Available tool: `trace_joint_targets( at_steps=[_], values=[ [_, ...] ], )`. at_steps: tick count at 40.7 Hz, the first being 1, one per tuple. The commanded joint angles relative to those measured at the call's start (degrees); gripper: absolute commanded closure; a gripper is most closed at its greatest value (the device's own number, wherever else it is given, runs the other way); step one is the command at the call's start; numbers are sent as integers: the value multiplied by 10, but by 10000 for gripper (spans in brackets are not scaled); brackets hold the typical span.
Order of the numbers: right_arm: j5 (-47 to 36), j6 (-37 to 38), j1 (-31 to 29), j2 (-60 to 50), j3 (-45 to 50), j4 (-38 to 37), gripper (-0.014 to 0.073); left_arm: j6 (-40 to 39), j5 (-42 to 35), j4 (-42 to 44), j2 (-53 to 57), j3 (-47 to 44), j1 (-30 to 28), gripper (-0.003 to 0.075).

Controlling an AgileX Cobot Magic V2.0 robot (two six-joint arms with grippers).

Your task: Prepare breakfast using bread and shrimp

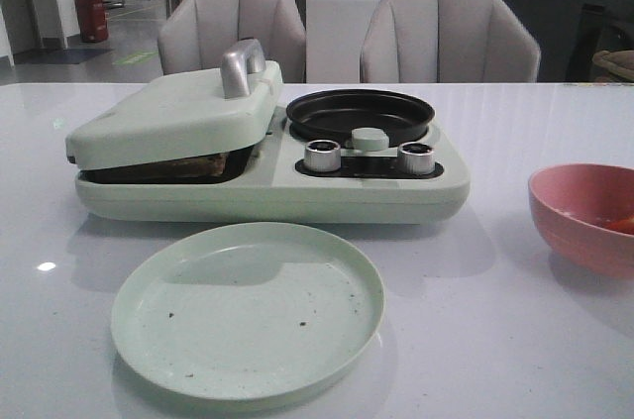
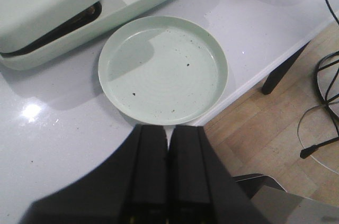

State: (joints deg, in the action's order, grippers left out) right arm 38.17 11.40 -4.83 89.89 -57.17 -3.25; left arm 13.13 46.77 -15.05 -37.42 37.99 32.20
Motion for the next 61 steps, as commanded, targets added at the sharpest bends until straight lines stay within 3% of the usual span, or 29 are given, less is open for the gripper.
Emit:
trace_joint_targets(
  at_steps=[1, 7, 19, 29, 36, 43, 54, 61],
  values=[
    [-40, -4, -4, 14, -36, -11, 120, -6, -28, -13, 1, 12, 5, 619],
    [-28, -4, -4, 59, -64, -11, 186, -6, -28, -13, 1, 12, 5, 619],
    [-2, -4, -4, 78, -85, -12, 547, -6, -31, -13, 1, 12, 5, 619],
    [-11, -4, 17, 17, -106, -36, 544, -6, -35, -9, 1, 12, 5, 619],
    [15, 0, 92, -5, -202, -157, 543, -6, -40, -9, 1, 12, 5, 619],
    [66, 63, 202, 16, -310, -329, 543, -6, -45, -9, 1, 12, 5, 619],
    [132, 189, 338, 117, -445, -636, 543, -6, -45, -9, 1, 12, 5, 619],
    [179, 221, 383, 193, -499, -778, 543, -6, -45, -10, 1, 12, 5, 619]
  ],
)
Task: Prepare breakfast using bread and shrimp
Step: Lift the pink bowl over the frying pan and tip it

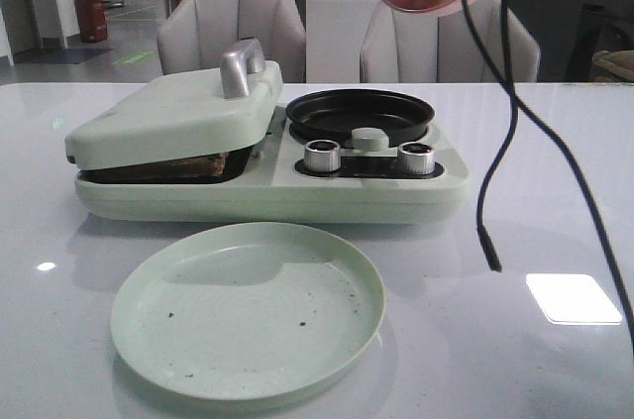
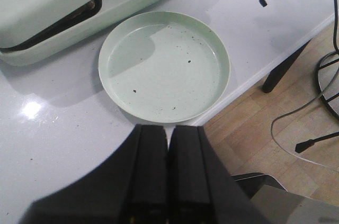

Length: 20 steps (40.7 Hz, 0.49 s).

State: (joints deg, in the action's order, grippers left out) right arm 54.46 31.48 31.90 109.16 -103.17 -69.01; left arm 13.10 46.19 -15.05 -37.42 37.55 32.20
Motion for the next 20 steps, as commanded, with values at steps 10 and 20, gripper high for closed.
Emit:
trace_joint_targets(
  at_steps=[10, 20],
  values=[
    [74, 27, 55, 83, -48, -293, 543, -5, -39, -14, 1, 16, 5, 619],
    [113, 26, 64, 91, -49, -348, 543, -5, -39, -15, 1, 16, 5, 619]
  ],
)
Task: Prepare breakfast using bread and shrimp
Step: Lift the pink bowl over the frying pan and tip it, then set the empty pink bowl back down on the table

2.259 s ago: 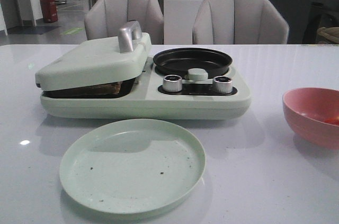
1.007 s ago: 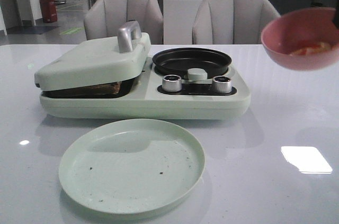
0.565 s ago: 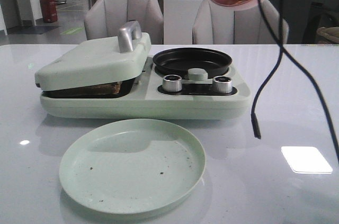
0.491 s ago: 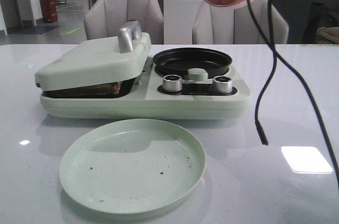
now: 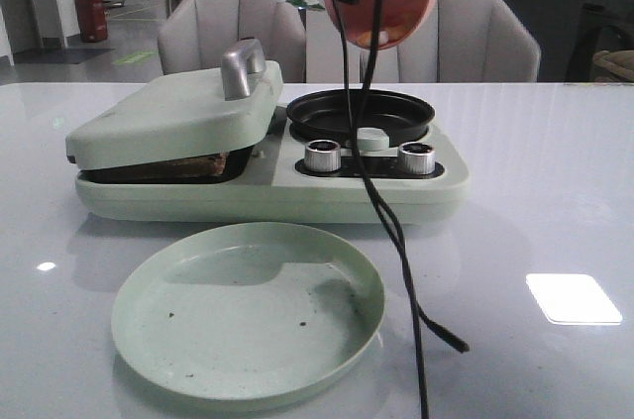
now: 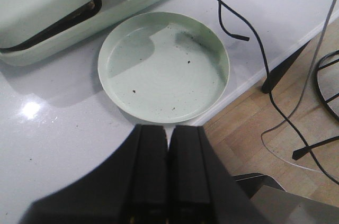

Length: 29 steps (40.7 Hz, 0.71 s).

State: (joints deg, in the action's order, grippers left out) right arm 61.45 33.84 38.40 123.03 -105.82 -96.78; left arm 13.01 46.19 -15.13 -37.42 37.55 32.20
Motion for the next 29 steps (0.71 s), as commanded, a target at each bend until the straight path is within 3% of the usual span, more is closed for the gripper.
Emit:
trace_joint_targets(
  at_steps=[1, 15, 22, 29],
  values=[
    [45, 2, -1, -49, -24, -71, 543, -4, -39, -14, 1, 16, 5, 619],
    [52, -47, -1, -62, -121, -71, 543, -4, -39, -14, 1, 16, 5, 619],
    [50, -47, -1, -56, -123, -70, 543, -4, -39, -14, 1, 16, 5, 619],
    [52, -47, -1, -31, -107, 3, 543, -4, -39, -14, 1, 16, 5, 619]
  ],
)
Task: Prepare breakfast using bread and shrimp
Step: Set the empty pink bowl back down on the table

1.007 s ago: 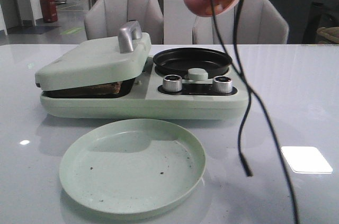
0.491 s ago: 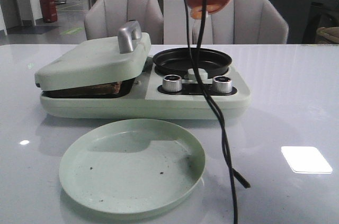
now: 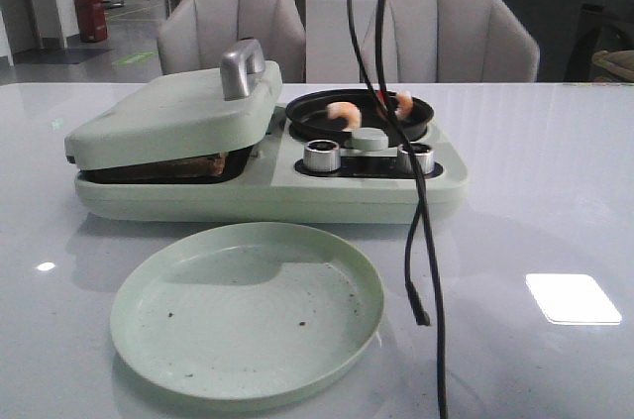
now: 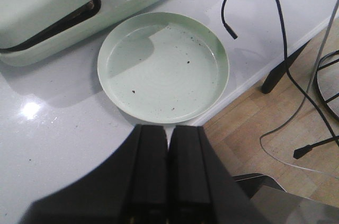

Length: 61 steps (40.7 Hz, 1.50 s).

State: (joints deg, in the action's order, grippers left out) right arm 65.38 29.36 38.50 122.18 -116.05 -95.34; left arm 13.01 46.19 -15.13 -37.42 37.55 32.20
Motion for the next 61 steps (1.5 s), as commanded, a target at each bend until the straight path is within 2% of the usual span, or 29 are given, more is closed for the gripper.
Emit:
trace_joint_targets(
  at_steps=[1, 6, 14, 17, 22, 30, 37, 44, 48, 54, 56, 59, 61],
  values=[
    [14, -3, -2, -17, 3, -9, 543, -4, -39, -14, 1, 16, 5, 619],
    [17, 12, -2, -7, 10, 4, 543, -4, -39, -14, 1, 16, 5, 619],
    [57, 15, -5, -46, 5, 99, 543, -4, -39, -7, 1, 16, 5, 619],
    [67, 2, -12, -78, 5, 181, 543, -4, -39, 3, 1, 16, 5, 619],
    [65, -22, -49, -143, 27, 357, 543, -4, -39, 8, 1, 16, 5, 619],
    [27, -43, -166, -254, 178, 555, 543, -4, -39, 8, 1, 16, 5, 619],
    [-72, -93, -284, -319, 340, 750, 543, -4, -39, 8, 1, 16, 5, 619],
    [-172, -153, -368, -332, 464, 919, 543, -4, -39, 8, 1, 16, 5, 619],
    [-232, -168, -392, -332, 523, 959, 543, -4, -39, 8, 1, 16, 5, 619],
    [-299, -168, -396, -332, 572, 965, 512, -4, -38, 8, 1, 16, 5, 619],
    [-310, -168, -396, -331, 575, 964, 465, -4, -38, 8, 1, 16, 5, 619],
    [-315, -168, -396, -330, 574, 957, 338, -4, -37, 8, 1, 16, 5, 619],
    [-316, -168, -396, -330, 574, 953, 218, -4, -37, 8, 1, 16, 5, 619]
  ],
)
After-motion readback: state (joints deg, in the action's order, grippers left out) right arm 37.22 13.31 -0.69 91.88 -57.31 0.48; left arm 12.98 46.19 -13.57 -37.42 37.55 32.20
